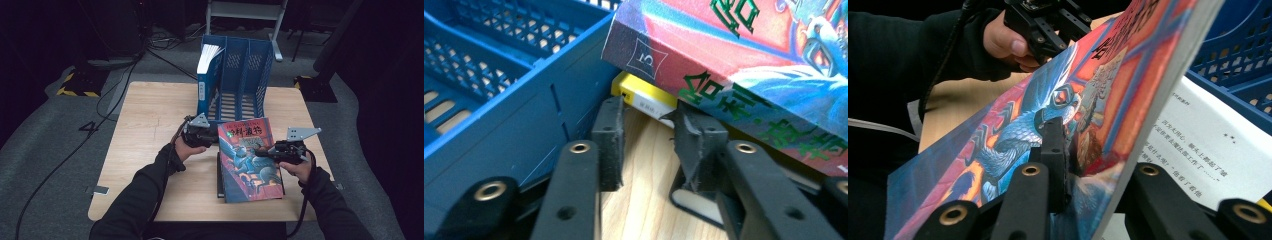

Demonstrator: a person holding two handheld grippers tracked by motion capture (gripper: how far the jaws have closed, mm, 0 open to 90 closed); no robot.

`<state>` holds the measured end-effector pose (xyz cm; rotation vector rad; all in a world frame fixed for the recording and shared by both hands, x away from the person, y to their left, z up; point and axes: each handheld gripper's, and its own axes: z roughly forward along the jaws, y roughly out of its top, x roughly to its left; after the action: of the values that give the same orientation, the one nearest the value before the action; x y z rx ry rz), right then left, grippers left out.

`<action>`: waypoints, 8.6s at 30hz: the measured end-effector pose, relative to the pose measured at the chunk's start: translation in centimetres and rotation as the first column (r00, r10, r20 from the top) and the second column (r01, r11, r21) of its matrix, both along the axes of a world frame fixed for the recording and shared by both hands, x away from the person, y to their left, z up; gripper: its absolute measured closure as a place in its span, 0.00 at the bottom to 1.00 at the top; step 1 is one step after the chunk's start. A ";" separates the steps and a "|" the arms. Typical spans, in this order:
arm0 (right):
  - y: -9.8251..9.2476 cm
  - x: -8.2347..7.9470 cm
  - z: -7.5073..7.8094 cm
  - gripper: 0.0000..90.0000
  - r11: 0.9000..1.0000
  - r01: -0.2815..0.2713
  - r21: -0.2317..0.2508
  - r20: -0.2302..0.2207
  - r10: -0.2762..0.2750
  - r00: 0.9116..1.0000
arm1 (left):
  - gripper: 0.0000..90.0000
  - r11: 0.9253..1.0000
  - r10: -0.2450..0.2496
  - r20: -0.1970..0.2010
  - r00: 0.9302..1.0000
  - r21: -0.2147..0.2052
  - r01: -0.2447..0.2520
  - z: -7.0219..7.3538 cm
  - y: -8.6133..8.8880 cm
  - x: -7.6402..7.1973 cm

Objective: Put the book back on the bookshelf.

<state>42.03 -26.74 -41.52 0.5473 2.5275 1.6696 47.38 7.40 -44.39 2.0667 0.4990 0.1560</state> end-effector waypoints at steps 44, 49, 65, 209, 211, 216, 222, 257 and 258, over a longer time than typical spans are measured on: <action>-0.5 -3.6 4.7 0.95 0.996 0.069 0.048 0.260 -0.079 0.962 | 1.00 0.988 -0.127 0.190 0.973 -0.059 0.140 9.1 -1.6 -1.5; -0.6 -4.1 5.1 0.95 0.995 0.079 0.057 0.312 -0.093 0.945 | 0.99 0.988 -0.135 0.223 0.965 -0.045 0.148 10.3 -1.6 -2.2; -1.9 -6.8 4.4 0.95 0.996 0.032 0.088 0.402 -0.065 0.913 | 0.75 0.979 -0.104 0.216 0.971 -0.149 0.138 10.1 -1.5 -4.5; -9.4 -1.1 -2.2 0.36 0.877 0.469 -0.109 0.090 -0.461 0.883 | 0.83 0.976 0.041 0.271 0.962 -0.218 0.020 15.4 -5.4 -5.6; -9.4 -1.1 -2.3 0.36 0.877 0.467 -0.113 0.090 -0.459 0.884 | 0.83 0.974 0.081 0.284 0.955 -0.226 -0.015 16.2 -4.7 -5.2; -9.4 -1.1 -2.4 0.36 0.877 0.468 -0.110 0.082 -0.461 0.883 | 0.83 0.964 0.188 0.297 0.936 -0.239 -0.118 17.2 -3.0 -4.2; -9.4 -0.9 -2.6 0.36 0.873 0.473 -0.117 0.074 -0.467 0.881 | 0.83 0.944 0.292 0.276 0.916 -0.237 -0.230 17.3 -1.7 -2.9; -8.6 -0.9 -3.2 0.36 0.887 0.437 -0.146 0.071 -0.432 0.899 | 0.83 0.768 0.641 0.198 0.742 -0.172 -0.617 14.5 -7.3 7.0; -8.6 -1.0 -3.2 0.36 0.888 0.436 -0.148 0.074 -0.429 0.900 | 0.83 0.766 0.643 0.201 0.739 -0.171 -0.620 14.5 -7.3 7.2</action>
<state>41.07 -35.33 -44.72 0.9658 2.2604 1.2893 54.59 0.10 -29.89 1.6740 1.0213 0.7757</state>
